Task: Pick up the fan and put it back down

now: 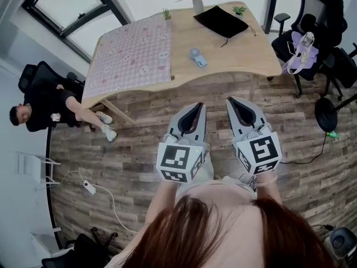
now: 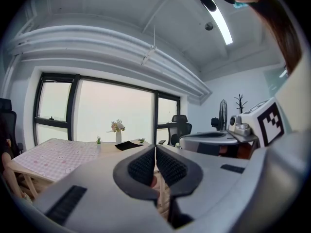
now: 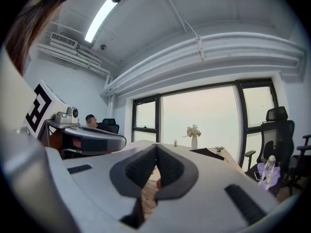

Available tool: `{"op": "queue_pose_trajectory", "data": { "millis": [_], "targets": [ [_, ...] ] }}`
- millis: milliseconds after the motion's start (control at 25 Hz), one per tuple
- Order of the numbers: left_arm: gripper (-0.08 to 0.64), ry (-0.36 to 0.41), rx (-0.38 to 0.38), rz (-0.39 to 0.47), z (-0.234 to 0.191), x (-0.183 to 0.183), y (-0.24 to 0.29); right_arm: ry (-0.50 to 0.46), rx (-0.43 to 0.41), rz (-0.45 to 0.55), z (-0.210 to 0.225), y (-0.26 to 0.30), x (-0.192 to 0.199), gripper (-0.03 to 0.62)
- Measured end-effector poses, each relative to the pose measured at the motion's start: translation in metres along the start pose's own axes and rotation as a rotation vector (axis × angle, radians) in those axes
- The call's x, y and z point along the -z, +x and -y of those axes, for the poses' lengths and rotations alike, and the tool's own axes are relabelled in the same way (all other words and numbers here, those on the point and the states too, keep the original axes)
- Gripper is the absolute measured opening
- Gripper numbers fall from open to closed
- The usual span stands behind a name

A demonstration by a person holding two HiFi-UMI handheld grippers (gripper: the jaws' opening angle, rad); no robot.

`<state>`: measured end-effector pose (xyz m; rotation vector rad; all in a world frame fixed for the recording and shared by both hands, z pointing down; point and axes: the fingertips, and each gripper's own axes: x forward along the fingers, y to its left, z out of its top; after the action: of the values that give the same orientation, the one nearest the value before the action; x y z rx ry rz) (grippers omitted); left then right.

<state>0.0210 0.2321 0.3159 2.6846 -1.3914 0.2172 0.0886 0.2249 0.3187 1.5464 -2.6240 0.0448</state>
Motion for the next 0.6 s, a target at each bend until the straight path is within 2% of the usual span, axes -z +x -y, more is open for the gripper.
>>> {"op": "queue_pose_trajectory", "data": {
  "millis": [600],
  "targets": [
    [0.012,-0.005,0.033,-0.020,-0.089,-0.011,0.069,-0.021,0.019,-0.057,0.026,0.111,-0.005,0.000]
  ]
}}
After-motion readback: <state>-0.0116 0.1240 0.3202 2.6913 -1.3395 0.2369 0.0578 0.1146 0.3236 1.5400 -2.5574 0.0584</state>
